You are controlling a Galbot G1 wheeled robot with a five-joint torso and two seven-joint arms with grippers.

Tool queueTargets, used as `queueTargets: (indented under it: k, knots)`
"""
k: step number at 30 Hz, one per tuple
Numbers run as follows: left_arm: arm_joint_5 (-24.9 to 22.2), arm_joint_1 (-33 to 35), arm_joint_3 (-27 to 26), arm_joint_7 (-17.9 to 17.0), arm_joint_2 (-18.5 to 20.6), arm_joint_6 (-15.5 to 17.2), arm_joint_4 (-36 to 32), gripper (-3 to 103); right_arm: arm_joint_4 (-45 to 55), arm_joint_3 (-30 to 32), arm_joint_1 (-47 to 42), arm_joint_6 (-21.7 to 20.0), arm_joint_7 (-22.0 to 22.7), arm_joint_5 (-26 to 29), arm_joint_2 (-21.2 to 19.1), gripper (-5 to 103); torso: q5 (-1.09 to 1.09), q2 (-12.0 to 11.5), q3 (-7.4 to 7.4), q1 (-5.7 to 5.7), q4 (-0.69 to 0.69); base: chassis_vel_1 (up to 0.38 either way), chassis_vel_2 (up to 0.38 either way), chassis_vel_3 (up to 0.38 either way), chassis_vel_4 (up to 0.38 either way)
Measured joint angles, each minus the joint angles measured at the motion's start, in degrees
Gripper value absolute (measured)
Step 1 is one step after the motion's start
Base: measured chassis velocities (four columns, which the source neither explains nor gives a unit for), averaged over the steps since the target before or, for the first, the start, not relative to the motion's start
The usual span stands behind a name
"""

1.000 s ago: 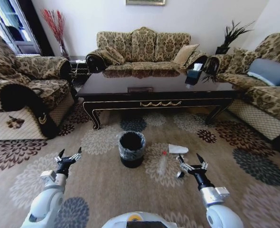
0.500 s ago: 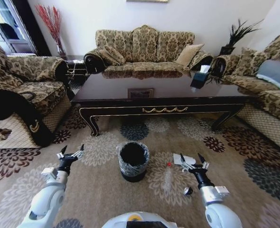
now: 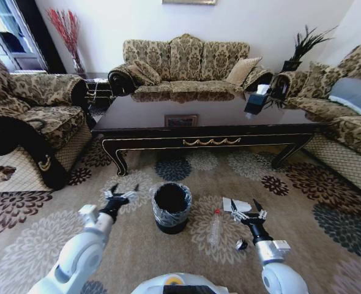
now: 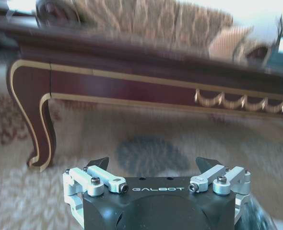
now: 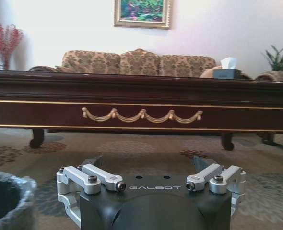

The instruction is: Move to the front of the table and pick up the trash from the floor, then place it into the trash bin.

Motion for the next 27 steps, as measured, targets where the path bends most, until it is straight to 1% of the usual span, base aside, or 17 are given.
queueTargets:
  k: [2,4,5,7,10,11,12,13,15,16,19,20,23,26,27]
  knots:
    - [-3.7,-1.9,1.5,-2.6,1.9,3.3,0.4,100,0.0,-0.5,-0.1,0.0,0.0,-0.5,0.0,100,-0.03,0.0,0.00,0.00,-0.01,0.000,0.000,0.000,0.000]
    - [-5.9,-3.2,2.5,-3.9,2.6,4.9,1.9,100,-0.5,-1.1,0.0,0.0,0.0,-0.8,-0.2,100,-0.02,0.0,0.00,0.00,-0.03,0.000,0.000,0.000,0.000]
    - [-5.9,-3.2,2.5,-3.9,2.6,4.9,1.9,100,-0.5,-1.1,0.0,0.0,0.0,-0.8,-0.2,100,-0.02,0.0,0.00,0.00,-0.03,0.000,0.000,0.000,0.000]
    - [-7.6,-5.4,4.2,-3.9,2.4,5.1,4.6,100,-0.6,-1.5,0.1,0.1,0.0,-0.9,-0.2,100,-0.01,0.0,0.01,0.00,0.00,0.000,0.000,0.000,0.000]
    - [-10.9,-10.0,7.7,-2.6,0.6,4.2,9.0,100,-0.4,-2.9,-0.7,0.4,0.0,-2.1,0.5,100,-0.02,0.0,0.00,0.00,-0.02,0.000,0.000,0.000,0.000]
    - [-10.9,-10.0,7.7,-2.6,0.6,4.2,9.0,100,-0.4,-2.9,-0.7,0.4,0.0,-2.1,0.5,100,-0.02,0.0,0.00,0.00,-0.02,0.000,0.000,0.000,0.000]
    - [-11.5,-11.4,8.8,-2.5,0.0,4.2,10.0,100,-0.4,-3.3,-0.7,0.4,0.0,-2.6,0.7,100,-0.02,0.0,0.00,0.00,-0.02,0.000,0.000,0.000,0.000]
    - [-12.3,-13.7,11.0,-2.8,-0.9,4.2,11.6,100,-0.4,-3.9,-0.8,0.5,-0.1,-3.3,1.1,100,-0.02,0.0,0.00,0.00,-0.03,0.000,0.000,0.000,0.000]
    - [-12.8,-16.0,13.6,-3.6,-1.6,4.6,13.6,100,-0.4,-4.2,-0.8,0.5,-0.1,-3.5,1.4,100,-0.02,0.0,0.01,0.00,-0.02,0.000,0.000,0.000,0.000]
    - [-12.8,-16.0,13.6,-3.6,-1.6,4.6,13.6,100,-0.4,-4.2,-0.8,0.5,-0.1,-3.5,1.4,100,-0.02,0.0,0.01,0.00,-0.02,0.000,0.000,0.000,0.000]
    - [-14.7,-19.0,17.0,-5.9,-2.6,6.1,16.4,100,-0.5,-3.8,-0.8,0.5,0.0,-3.4,1.2,100,-0.01,0.0,0.00,0.00,-0.02,0.000,0.000,0.000,0.000]
    - [-14.7,-19.0,17.0,-5.9,-2.6,6.1,16.4,100,-0.5,-3.8,-0.8,0.5,0.0,-3.4,1.2,100,-0.01,0.0,0.00,0.00,-0.02,0.000,0.000,0.000,0.000]
    - [-15.7,-21.0,19.2,-8.2,-3.3,7.4,18.7,100,-0.8,-2.8,-0.8,0.6,0.0,-2.8,0.9,100,-0.01,0.0,0.00,0.00,-0.01,0.000,0.000,0.000,0.000]
    - [-16.4,-22.7,20.5,-9.2,-3.8,7.9,20.7,100,-1.1,-2.5,-0.8,0.7,0.0,-2.5,0.8,100,-0.01,0.0,0.00,0.00,-0.01,0.000,0.000,0.000,0.000]
    - [-17.3,-24.0,21.5,-10.1,-4.3,8.1,22.0,100,-1.2,-2.4,-0.7,0.7,0.0,-2.4,0.8,100,0.00,0.0,0.01,0.00,-0.01,0.000,0.000,0.000,0.000]
